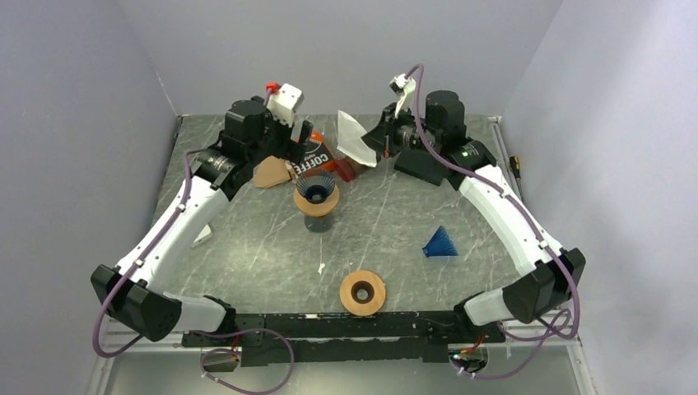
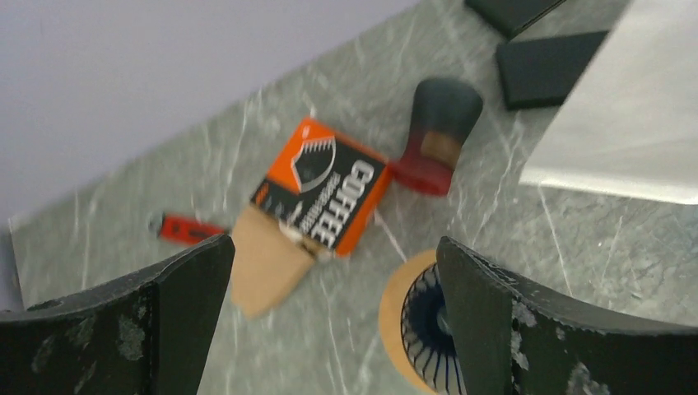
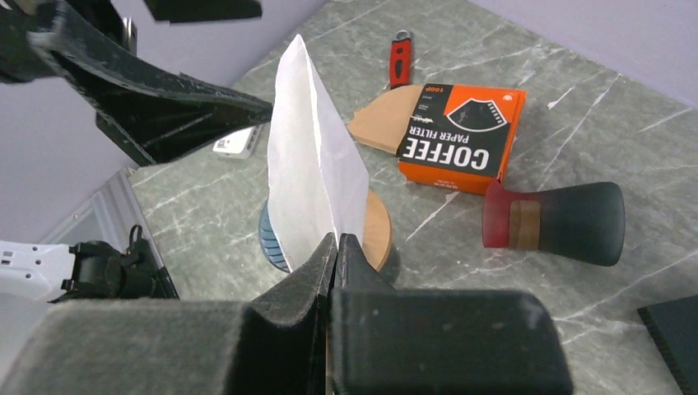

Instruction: Place the coffee filter in the dripper

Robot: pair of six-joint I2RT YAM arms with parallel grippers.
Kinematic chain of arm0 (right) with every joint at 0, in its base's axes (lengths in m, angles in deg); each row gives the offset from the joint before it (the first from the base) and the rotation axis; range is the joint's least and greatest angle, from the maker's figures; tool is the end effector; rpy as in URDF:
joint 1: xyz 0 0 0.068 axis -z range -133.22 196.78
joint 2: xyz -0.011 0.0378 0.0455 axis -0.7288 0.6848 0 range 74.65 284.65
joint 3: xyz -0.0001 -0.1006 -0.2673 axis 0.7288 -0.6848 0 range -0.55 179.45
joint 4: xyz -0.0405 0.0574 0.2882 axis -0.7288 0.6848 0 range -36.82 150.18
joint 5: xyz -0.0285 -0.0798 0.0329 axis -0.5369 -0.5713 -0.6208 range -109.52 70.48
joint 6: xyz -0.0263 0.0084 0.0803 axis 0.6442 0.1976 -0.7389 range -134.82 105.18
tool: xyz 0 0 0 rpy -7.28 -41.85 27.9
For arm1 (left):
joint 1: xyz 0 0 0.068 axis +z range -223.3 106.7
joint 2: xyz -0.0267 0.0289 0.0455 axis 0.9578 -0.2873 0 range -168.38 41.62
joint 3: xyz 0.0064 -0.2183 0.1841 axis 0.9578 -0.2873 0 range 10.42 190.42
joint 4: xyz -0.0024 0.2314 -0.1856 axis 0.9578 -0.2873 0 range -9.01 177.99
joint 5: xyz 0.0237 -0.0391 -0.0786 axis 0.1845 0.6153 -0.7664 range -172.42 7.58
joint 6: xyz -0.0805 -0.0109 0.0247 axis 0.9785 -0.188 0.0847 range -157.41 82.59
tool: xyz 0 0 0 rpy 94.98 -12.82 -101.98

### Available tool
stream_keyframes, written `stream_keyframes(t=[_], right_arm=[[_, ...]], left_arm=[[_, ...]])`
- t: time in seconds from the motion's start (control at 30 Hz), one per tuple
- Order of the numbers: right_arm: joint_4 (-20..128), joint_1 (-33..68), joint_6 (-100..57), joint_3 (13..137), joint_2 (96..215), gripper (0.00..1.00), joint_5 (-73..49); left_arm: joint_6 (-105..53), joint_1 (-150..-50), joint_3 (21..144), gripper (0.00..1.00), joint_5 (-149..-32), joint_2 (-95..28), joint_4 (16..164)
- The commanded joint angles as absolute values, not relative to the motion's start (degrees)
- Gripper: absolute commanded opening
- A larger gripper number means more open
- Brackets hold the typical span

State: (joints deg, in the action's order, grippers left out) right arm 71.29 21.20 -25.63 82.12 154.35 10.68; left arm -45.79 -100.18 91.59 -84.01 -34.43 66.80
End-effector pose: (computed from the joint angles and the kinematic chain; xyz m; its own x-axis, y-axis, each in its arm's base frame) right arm 0.3291 0.1992 0.4245 -0.3836 -0.0039 -0.9235 -0.7525 0.5810 0.3101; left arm 0.3305 -0.1700 0.4265 -0.1750 0.2519 -0.9518 0.5065 0.8520 0.1324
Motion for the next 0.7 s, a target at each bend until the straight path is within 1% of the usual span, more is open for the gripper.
stream_keyframes(t=[0.0, 0.07, 0.2, 0.33, 0.4, 0.5, 0.67], right_arm=[[76.34, 20.42, -25.87, 88.78, 157.47, 0.0, 11.15], [77.86, 19.9, -26.08, 90.36, 158.94, 0.0, 10.9], [79.41, 19.05, -27.94, 92.44, 161.56, 0.0, 11.76], [81.63, 18.63, -31.32, 96.18, 165.32, 0.0, 15.16], [82.75, 17.86, -31.96, 97.8, 167.11, 0.0, 16.0], [85.48, 16.39, -32.85, 99.62, 169.24, 0.0, 13.59], [87.77, 14.1, -33.94, 100.86, 171.16, 0.0, 11.07]], left_arm=[[-31.04, -100.2, 95.22, 1.0, -71.67, -35.44, 49.41], [-26.65, -100.09, 95.53, 0.99, -72.1, -35.47, 46.06], [-20.65, -98.98, 97.23, 1.0, -76.7, -36.22, 39.99], [-15.9, -95.61, 101.28, 0.99, -82.66, -38.93, 34.23], [-13.38, -93.85, 101.45, 1.0, -85.35, -39.36, 34.11], [-10.0, -92.0, 99.66, 1.0, -86.82, -38.25, 36.22], [-6.31, -89.29, 95.71, 1.0, -94.0, -35.17, 42.62]])
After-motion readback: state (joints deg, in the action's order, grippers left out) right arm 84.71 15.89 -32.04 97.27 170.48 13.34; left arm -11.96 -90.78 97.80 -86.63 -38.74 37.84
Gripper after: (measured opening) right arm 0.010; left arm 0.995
